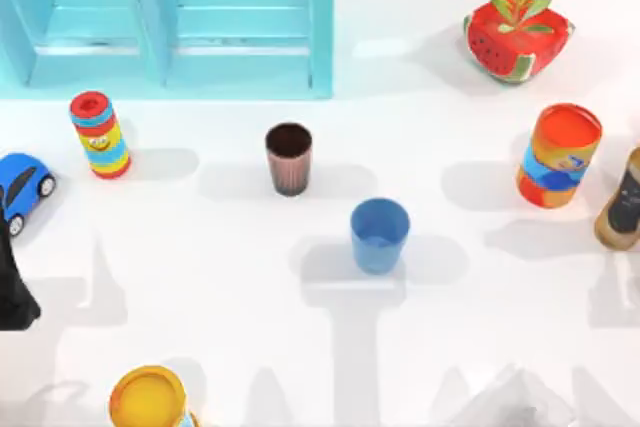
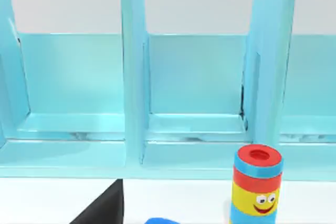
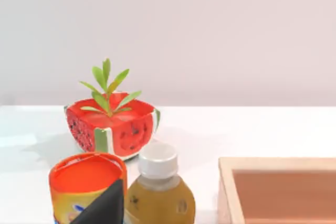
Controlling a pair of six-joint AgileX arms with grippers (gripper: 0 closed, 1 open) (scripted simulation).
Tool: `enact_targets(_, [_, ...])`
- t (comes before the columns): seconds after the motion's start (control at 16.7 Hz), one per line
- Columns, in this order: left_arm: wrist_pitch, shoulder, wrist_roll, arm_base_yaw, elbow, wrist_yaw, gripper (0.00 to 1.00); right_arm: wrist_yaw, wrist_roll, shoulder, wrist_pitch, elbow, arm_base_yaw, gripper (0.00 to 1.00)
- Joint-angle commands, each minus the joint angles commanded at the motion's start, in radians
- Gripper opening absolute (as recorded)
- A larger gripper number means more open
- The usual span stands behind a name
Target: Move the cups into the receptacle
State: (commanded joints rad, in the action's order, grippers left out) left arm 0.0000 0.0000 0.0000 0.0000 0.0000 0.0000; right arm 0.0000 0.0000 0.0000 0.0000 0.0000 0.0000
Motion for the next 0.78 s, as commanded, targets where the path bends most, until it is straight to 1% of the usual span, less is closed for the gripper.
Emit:
enact_targets(0.18, [0.0,0.0,0.0,0.0,0.0,0.0,1.0,0.0,0.002,0.007,-0.005,0.007,0.003,1.0])
enact_targets(0.36, [0.0,0.0,0.0,0.0,0.0,0.0,1.0,-0.004,0.023,0.082,-0.053,0.083,0.032,1.0])
enact_targets(0.54, [0.0,0.0,0.0,0.0,0.0,0.0,1.0,-0.008,0.064,0.233,-0.153,0.235,0.086,1.0])
enact_targets(0.78, [0.0,0.0,0.0,0.0,0.0,0.0,1.0,-0.007,0.144,0.531,-0.35,0.532,0.183,1.0])
